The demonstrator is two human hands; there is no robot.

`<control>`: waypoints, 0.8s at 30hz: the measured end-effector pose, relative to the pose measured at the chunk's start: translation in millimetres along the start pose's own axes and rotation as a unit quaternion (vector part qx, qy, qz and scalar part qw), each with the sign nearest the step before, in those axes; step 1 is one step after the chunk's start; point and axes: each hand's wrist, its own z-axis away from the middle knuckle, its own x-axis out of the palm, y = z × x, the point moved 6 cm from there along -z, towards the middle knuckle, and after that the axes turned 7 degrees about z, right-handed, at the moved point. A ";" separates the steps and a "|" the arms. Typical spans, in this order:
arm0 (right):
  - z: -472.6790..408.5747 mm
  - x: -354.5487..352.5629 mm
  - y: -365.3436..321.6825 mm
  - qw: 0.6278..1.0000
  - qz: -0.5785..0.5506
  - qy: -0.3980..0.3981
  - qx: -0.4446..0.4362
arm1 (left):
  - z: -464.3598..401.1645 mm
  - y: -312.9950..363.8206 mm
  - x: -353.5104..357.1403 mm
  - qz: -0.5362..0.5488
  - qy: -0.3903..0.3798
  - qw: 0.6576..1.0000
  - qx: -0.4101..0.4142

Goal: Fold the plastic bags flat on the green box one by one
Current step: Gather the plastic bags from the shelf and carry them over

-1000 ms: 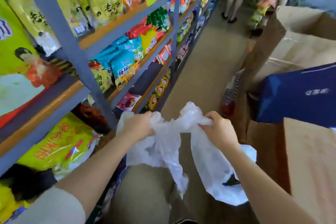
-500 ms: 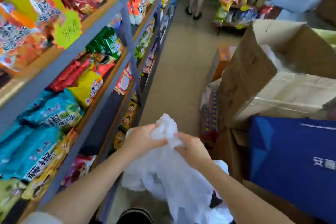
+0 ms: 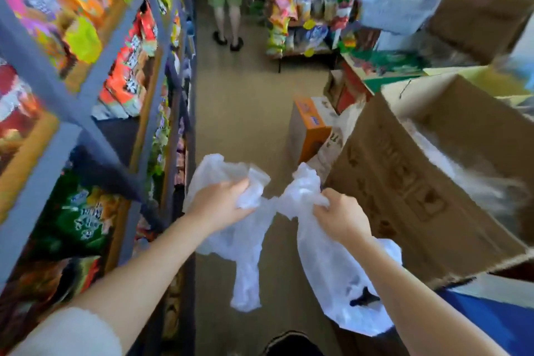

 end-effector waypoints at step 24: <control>-546.6 -90.1 50.2 0.974 0.016 0.113 0.196 | -622.3 -47.6 -79.5 -0.093 -0.016 0.977 0.193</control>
